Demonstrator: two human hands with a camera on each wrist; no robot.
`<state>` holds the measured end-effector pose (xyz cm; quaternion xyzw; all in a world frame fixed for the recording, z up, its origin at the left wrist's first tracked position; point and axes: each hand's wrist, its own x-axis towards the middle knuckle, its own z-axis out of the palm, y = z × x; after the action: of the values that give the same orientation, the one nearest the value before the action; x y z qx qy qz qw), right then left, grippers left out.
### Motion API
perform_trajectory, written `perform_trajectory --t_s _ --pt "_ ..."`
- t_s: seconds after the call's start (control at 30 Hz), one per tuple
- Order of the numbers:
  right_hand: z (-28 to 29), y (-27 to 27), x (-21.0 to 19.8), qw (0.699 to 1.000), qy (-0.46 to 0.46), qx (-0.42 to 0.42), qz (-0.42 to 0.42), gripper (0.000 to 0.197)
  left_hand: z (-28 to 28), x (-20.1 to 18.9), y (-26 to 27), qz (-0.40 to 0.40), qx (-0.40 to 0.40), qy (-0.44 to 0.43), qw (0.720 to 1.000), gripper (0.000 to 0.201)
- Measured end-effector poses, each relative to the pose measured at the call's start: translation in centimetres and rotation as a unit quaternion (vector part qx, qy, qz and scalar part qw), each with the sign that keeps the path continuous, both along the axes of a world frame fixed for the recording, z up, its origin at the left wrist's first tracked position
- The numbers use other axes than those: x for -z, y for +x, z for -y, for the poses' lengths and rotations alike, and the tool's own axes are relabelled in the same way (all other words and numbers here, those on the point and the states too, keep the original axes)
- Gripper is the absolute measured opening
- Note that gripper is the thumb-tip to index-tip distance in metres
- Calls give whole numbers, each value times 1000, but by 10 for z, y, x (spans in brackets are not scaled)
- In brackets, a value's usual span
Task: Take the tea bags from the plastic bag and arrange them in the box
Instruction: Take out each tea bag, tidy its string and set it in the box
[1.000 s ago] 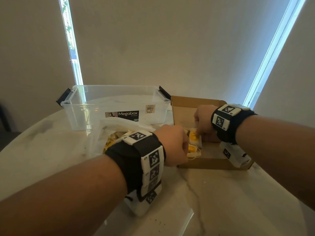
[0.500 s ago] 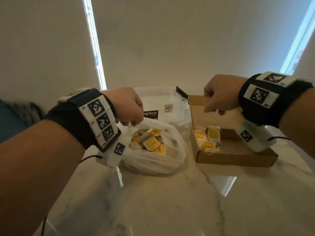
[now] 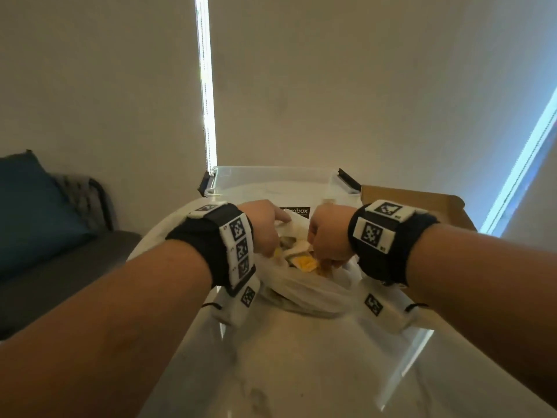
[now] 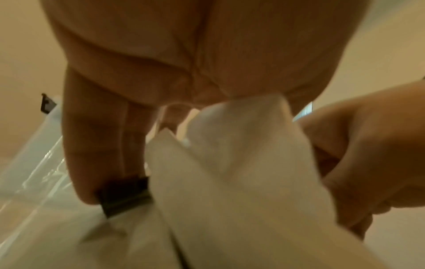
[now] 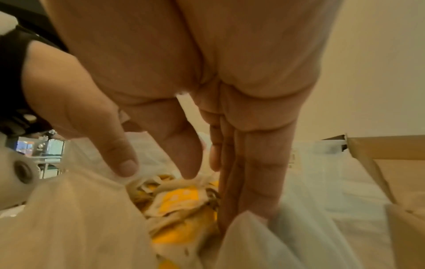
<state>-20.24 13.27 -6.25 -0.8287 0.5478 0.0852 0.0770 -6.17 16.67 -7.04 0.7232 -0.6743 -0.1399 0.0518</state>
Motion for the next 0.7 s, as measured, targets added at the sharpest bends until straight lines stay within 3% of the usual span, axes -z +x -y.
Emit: perform_trajectory --t_s 0.07,0.2,0.3,0.37,0.47,0.53,0.63,0.7 --pt "0 -5 2 999 -18 -1 -35 19 0 1 -1 20 20 5 1000 79" --pt "4 -16 4 996 -19 17 -83 36 -5 3 4 62 48 11 997 74" --pt "7 -28 2 998 -6 27 -61 41 -9 6 11 35 60 31 997 76" --pt "6 -33 3 999 5 34 -33 58 -11 9 11 12 68 36 997 78" --pt "2 -33 6 999 -1 31 -18 72 -14 12 6 6 70 50 996 97" --pt "-1 -31 9 999 -9 30 -32 68 -17 14 0 36 64 52 996 112" --pt "-3 -33 13 998 -9 41 -47 58 -20 21 -8 85 62 44 993 118" --pt "-2 -35 14 998 6 45 -40 53 -20 24 -8 69 63 45 995 119"
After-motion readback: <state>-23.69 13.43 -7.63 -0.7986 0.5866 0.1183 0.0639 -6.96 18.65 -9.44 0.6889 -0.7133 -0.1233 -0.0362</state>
